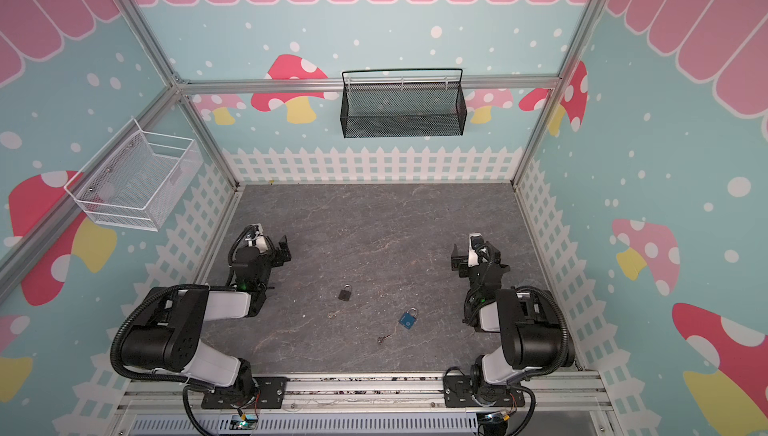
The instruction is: Unlock with the key
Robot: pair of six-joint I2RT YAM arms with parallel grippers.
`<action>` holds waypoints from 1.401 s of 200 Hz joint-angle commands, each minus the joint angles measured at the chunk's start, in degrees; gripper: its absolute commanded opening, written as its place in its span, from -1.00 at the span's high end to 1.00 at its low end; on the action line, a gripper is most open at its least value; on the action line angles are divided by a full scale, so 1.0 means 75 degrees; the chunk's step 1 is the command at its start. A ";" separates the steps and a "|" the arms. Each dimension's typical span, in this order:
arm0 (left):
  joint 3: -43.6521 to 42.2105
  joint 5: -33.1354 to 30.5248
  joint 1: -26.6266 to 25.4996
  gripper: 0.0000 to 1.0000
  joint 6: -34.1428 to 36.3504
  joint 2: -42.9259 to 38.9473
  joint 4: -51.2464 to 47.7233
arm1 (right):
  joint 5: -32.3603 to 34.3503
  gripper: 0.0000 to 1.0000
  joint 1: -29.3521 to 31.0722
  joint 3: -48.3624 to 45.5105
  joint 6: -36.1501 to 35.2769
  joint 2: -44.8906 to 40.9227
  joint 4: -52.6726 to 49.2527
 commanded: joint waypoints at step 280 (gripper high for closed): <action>0.1229 0.2025 0.0059 -1.00 -0.5208 -0.7064 -0.9347 | -0.1007 -0.96 0.2398 0.3757 0.4393 -0.2676 -0.9826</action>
